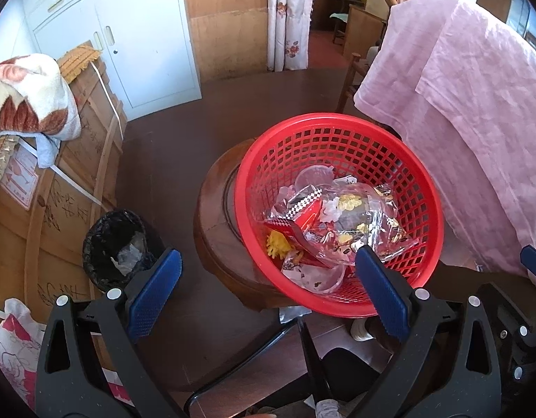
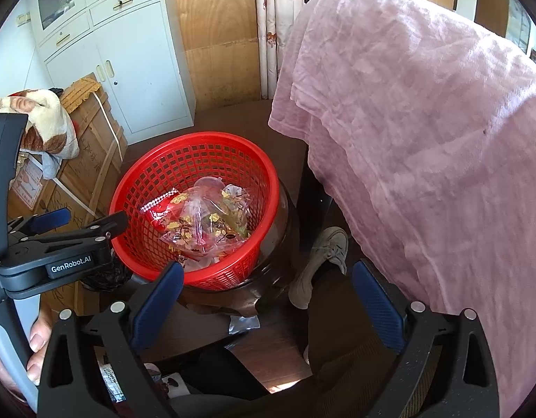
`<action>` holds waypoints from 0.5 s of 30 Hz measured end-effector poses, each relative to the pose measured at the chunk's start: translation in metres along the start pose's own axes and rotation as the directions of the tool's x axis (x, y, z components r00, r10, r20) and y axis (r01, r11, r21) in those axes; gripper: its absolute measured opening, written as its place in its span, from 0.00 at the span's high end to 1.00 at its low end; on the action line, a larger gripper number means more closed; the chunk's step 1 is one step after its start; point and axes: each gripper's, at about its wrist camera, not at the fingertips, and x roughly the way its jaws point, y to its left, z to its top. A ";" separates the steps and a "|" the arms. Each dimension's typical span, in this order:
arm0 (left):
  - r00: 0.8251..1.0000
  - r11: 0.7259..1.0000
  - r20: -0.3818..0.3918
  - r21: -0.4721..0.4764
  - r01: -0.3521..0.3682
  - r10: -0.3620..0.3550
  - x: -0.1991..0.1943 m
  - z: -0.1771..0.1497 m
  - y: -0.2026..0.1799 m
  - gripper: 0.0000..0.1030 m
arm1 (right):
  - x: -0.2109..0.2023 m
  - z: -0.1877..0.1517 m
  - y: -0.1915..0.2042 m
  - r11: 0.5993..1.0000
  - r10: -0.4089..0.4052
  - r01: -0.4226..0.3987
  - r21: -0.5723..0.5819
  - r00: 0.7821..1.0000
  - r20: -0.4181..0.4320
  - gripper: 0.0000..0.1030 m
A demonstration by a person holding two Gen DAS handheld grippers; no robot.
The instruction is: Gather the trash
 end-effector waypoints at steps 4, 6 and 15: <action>1.000 1.000 -0.006 -0.007 0.005 -0.005 0.001 0.000 0.002 0.07 | 0.000 0.000 0.000 1.000 -0.002 0.002 -0.004 1.000 0.001 0.07; 1.000 1.000 -0.006 -0.003 -0.003 0.003 0.002 -0.001 0.000 0.07 | 0.000 0.000 -0.001 1.000 -0.003 0.003 -0.005 1.000 0.003 0.07; 1.000 1.000 -0.002 0.013 -0.015 0.015 0.001 -0.002 -0.003 0.07 | 0.000 0.000 -0.002 1.000 -0.002 0.002 -0.003 1.000 0.003 0.07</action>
